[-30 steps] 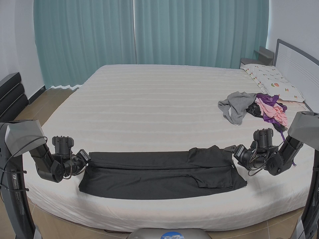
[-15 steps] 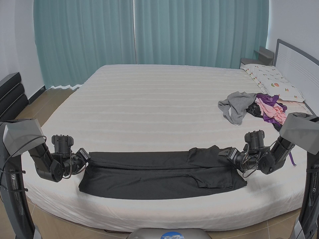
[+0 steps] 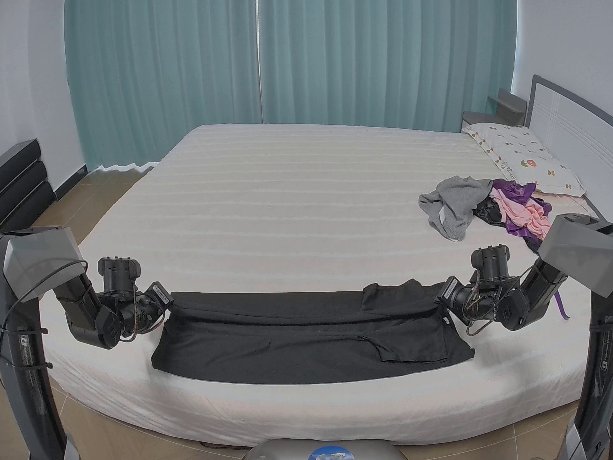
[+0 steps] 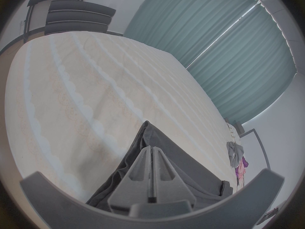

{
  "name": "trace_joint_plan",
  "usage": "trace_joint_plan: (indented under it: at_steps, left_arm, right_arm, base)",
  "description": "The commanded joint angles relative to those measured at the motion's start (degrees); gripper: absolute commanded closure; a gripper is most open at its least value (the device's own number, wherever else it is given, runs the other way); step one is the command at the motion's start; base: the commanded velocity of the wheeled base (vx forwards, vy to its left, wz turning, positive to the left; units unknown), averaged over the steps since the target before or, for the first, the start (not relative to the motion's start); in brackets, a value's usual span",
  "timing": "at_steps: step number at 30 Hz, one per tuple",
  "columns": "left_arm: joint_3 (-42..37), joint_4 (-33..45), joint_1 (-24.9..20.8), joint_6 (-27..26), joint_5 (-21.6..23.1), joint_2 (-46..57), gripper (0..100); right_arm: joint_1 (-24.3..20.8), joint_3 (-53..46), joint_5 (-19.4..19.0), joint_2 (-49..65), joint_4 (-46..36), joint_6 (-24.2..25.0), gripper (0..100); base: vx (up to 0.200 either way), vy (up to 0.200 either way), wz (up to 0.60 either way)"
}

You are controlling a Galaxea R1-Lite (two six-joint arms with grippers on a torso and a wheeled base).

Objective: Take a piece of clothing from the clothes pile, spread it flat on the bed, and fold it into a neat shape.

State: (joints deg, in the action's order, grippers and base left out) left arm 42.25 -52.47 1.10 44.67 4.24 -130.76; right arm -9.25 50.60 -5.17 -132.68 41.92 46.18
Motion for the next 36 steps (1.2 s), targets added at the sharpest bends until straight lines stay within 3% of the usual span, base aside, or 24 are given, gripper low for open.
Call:
trace_joint_plan:
  at_steps: [1, 8, 12, 17, 25, 36]
  left_arm:
    - [0.6, -0.2, 0.0, 1.1, 0.0, 0.5, 100]
    - [2.2, -2.3, 0.0, 6.4, 0.0, 1.3, 100]
    - [0.8, -11.7, 0.6, 9.4, 0.0, 0.6, 100]
    - [-2.8, -17.1, 0.8, 9.1, 0.9, 0.0, 100]
    - [-8.9, -16.3, 0.9, 0.2, 1.1, -1.0, 100]
    - [-10.6, -16.1, 1.2, -2.4, 1.0, -1.8, 100]
  right_arm:
    - [-0.1, 1.0, 0.7, 0.5, 0.2, 1.1, 100]
    - [-0.4, 0.9, 1.7, 0.4, 8.9, 4.8, 100]
    - [0.1, -0.5, 2.4, 0.3, 16.7, 5.9, 100]
    - [-0.2, -3.3, 2.4, 0.1, 16.7, 5.3, 100]
    - [0.0, -10.6, 1.6, -0.1, 16.3, -2.3, 100]
    - [-0.4, -12.3, 1.6, -0.9, 16.3, -4.5, 100]
  base:
    - [0.0, 0.0, 0.0]
    - [0.0, 0.0, 0.0]
    - [0.0, 0.0, 0.0]
    - [0.0, 0.0, 0.0]
    - [0.0, 0.0, 0.0]
    - [0.0, 0.0, 0.0]
